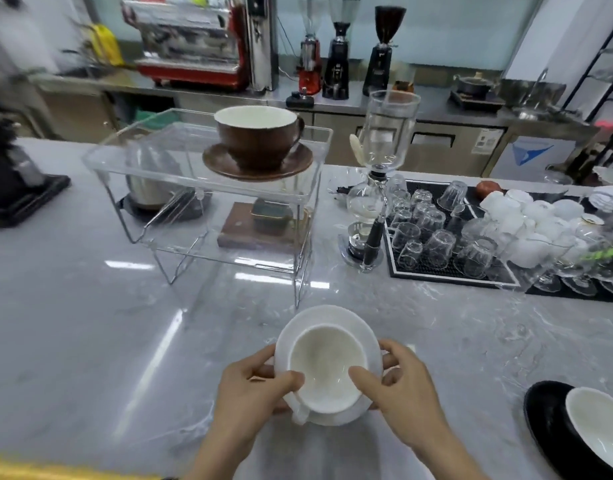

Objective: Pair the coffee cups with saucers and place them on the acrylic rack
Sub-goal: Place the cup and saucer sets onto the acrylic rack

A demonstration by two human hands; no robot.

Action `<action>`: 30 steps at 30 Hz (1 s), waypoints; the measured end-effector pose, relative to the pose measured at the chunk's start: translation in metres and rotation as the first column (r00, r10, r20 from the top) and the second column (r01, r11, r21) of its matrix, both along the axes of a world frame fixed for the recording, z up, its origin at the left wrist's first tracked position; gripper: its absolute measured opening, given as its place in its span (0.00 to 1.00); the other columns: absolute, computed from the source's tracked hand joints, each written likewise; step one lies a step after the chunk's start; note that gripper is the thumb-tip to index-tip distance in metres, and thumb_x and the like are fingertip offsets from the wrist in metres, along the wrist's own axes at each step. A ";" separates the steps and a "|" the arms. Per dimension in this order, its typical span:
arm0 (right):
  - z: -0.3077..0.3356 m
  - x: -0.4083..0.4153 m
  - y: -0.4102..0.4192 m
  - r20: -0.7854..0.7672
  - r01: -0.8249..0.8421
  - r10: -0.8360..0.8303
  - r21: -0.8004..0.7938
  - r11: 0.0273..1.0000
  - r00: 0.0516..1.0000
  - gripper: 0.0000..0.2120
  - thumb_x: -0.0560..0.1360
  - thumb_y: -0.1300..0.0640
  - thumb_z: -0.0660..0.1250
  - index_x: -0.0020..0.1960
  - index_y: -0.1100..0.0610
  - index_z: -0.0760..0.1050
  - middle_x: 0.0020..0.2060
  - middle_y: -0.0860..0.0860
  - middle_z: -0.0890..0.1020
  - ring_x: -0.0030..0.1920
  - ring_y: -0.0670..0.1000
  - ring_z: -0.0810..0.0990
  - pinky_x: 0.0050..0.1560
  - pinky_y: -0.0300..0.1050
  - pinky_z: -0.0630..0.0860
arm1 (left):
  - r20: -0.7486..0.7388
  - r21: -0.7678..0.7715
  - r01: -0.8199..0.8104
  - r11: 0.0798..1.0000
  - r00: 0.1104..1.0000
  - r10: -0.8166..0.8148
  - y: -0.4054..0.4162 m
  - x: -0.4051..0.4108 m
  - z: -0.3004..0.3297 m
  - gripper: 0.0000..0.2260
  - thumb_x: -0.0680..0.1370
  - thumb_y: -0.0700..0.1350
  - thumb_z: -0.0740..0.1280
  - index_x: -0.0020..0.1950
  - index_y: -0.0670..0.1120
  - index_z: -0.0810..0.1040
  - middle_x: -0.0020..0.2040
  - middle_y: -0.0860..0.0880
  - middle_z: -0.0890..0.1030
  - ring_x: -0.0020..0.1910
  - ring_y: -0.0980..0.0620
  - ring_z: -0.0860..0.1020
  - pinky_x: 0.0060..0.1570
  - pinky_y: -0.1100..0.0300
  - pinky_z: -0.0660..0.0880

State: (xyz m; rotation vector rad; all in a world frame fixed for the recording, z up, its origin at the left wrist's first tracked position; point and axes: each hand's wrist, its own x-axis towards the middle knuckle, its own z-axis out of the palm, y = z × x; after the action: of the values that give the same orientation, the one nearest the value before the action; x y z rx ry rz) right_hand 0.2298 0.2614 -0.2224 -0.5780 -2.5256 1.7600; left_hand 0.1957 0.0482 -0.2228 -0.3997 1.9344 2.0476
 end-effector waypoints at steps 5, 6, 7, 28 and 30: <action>0.005 -0.023 -0.049 -0.097 -0.120 0.120 -0.002 0.993 0.988 0.24 0.59 0.41 0.78 0.54 0.42 0.79 0.45 0.53 0.80 0.39 0.55 0.84 0.42 0.60 0.83 | -0.043 -0.012 -0.143 0.990 0.989 0.142 -0.053 0.000 0.006 0.29 0.52 0.46 0.79 0.53 0.54 0.87 0.41 0.40 0.85 0.40 0.43 0.85 0.42 0.44 0.85; 0.007 -0.027 -0.057 -0.113 -0.140 0.139 0.001 0.990 0.984 0.25 0.59 0.40 0.78 0.55 0.43 0.78 0.46 0.53 0.80 0.39 0.54 0.84 0.42 0.59 0.83 | -0.058 -0.013 -0.166 0.986 0.985 0.165 -0.061 0.000 0.009 0.29 0.52 0.46 0.79 0.54 0.54 0.87 0.43 0.40 0.85 0.42 0.42 0.86 0.42 0.43 0.85; 0.009 -0.031 -0.066 -0.127 -0.159 0.158 0.000 0.987 0.979 0.25 0.59 0.40 0.77 0.55 0.42 0.78 0.47 0.54 0.80 0.39 0.54 0.84 0.43 0.59 0.83 | -0.074 -0.015 -0.184 0.983 0.980 0.183 -0.069 -0.001 0.013 0.29 0.53 0.46 0.79 0.54 0.54 0.87 0.44 0.39 0.86 0.43 0.42 0.86 0.42 0.43 0.85; 0.072 -0.149 -0.185 -0.247 -0.105 0.059 -0.177 0.979 0.967 0.21 0.63 0.35 0.71 0.51 0.45 0.80 0.47 0.46 0.84 0.47 0.50 0.84 0.47 0.60 0.83 | -0.275 0.037 -0.436 0.899 0.861 0.428 -0.146 -0.115 0.078 0.24 0.67 0.42 0.80 0.63 0.43 0.81 0.46 0.45 0.87 0.45 0.48 0.84 0.51 0.48 0.81; 0.076 -0.160 -0.186 -0.249 -0.078 0.024 -0.207 0.975 0.968 0.19 0.67 0.38 0.71 0.53 0.46 0.80 0.46 0.45 0.85 0.48 0.49 0.84 0.49 0.60 0.83 | -0.279 0.042 -0.437 0.898 0.858 0.431 -0.139 -0.128 0.081 0.23 0.68 0.44 0.80 0.61 0.43 0.81 0.46 0.46 0.86 0.45 0.49 0.83 0.53 0.48 0.80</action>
State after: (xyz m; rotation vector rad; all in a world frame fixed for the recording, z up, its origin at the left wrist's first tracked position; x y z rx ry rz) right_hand 0.0703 0.0755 -0.1466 -0.2777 -2.2224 1.9990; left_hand 0.0676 -0.0912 -0.1414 -0.6307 2.1927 2.4833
